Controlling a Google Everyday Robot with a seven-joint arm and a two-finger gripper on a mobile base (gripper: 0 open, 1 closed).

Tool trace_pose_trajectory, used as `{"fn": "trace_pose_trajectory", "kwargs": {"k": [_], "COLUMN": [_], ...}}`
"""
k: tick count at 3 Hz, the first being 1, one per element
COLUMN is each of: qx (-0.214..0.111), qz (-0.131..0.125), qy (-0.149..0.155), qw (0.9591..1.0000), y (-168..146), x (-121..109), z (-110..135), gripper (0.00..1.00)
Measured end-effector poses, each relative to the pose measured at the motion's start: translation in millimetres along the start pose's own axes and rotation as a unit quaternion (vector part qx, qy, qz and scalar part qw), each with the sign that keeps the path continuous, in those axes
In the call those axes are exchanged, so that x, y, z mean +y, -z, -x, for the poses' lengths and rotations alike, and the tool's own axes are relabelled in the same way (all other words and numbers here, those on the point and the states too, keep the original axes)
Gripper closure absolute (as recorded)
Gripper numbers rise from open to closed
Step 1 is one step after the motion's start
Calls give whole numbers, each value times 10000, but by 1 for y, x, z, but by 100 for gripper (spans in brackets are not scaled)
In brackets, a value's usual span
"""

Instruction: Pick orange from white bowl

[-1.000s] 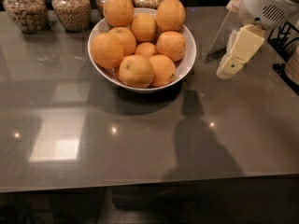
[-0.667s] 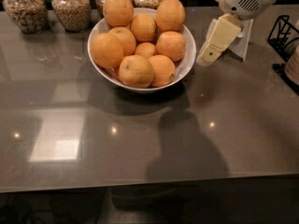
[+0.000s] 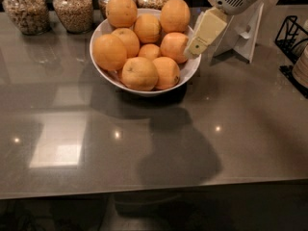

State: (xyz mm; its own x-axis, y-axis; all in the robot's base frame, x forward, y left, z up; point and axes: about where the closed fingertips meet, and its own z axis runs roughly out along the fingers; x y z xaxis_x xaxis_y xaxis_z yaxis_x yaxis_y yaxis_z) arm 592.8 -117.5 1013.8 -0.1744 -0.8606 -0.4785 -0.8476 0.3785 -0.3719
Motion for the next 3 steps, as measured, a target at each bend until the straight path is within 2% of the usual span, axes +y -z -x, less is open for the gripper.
{"fn": "trace_pose_trajectory", "kwargs": {"k": [1, 3], "qx": [-72, -303], "qz": [-74, -287], "qy": [-39, -272], "qw": [9999, 9988], "y": [-9, -49], "x": [-12, -56], "z": [4, 24], "gripper": [0, 0]}}
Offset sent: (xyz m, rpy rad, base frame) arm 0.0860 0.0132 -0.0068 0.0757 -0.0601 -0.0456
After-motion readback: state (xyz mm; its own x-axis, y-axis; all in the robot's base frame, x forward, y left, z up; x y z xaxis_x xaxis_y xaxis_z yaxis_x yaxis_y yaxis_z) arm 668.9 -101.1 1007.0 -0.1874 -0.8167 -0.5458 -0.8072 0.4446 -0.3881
